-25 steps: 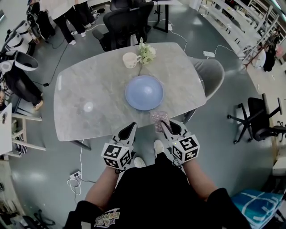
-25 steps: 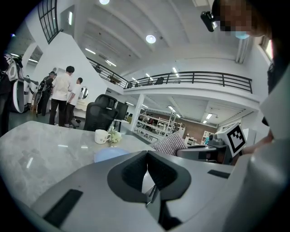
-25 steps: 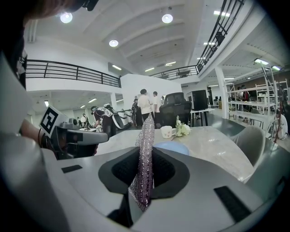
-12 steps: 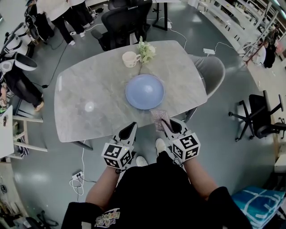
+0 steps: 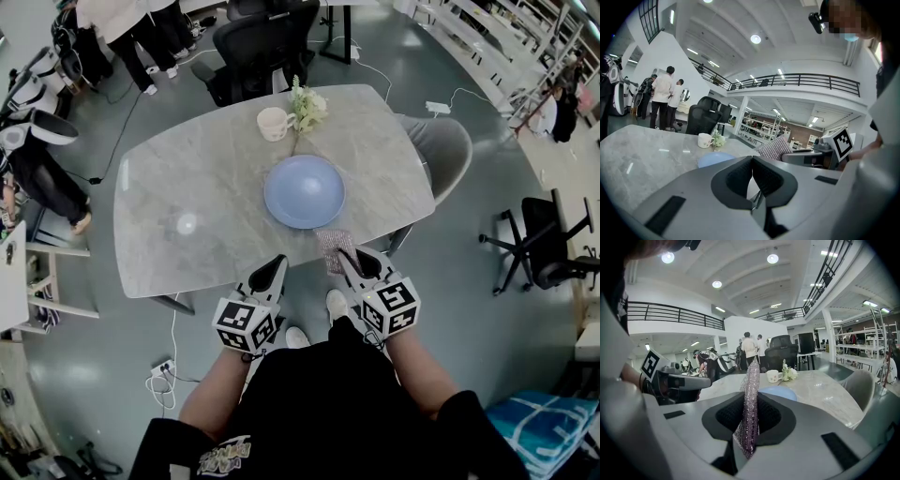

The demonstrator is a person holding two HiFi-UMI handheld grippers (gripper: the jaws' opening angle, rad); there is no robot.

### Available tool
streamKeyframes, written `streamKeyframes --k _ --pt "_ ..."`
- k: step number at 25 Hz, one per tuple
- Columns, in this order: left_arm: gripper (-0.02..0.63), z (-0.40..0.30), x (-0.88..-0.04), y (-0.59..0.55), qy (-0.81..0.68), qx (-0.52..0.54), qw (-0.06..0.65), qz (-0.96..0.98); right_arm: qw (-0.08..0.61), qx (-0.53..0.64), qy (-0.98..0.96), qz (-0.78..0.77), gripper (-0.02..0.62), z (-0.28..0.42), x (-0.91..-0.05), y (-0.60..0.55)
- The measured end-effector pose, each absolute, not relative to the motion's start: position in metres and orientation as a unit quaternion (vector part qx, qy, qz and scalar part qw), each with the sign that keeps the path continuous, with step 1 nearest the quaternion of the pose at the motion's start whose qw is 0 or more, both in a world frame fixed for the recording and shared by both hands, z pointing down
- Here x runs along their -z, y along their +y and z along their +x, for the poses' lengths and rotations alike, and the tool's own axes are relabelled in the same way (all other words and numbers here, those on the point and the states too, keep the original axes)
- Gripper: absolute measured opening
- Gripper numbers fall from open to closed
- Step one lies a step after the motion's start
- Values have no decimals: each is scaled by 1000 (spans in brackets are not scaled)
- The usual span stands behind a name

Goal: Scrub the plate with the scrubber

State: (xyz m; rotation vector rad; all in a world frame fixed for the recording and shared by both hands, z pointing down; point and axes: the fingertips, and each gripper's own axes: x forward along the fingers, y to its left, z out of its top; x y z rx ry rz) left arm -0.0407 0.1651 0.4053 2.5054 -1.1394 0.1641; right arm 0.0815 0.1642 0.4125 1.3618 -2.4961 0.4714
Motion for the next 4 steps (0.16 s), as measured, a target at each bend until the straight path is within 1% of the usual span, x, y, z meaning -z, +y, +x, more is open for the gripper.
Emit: streamKeyframes --k 4 --pt "18 -42 -405 168 -405 -58 191 892 128 -160 -859 469 71 81 -411 167"
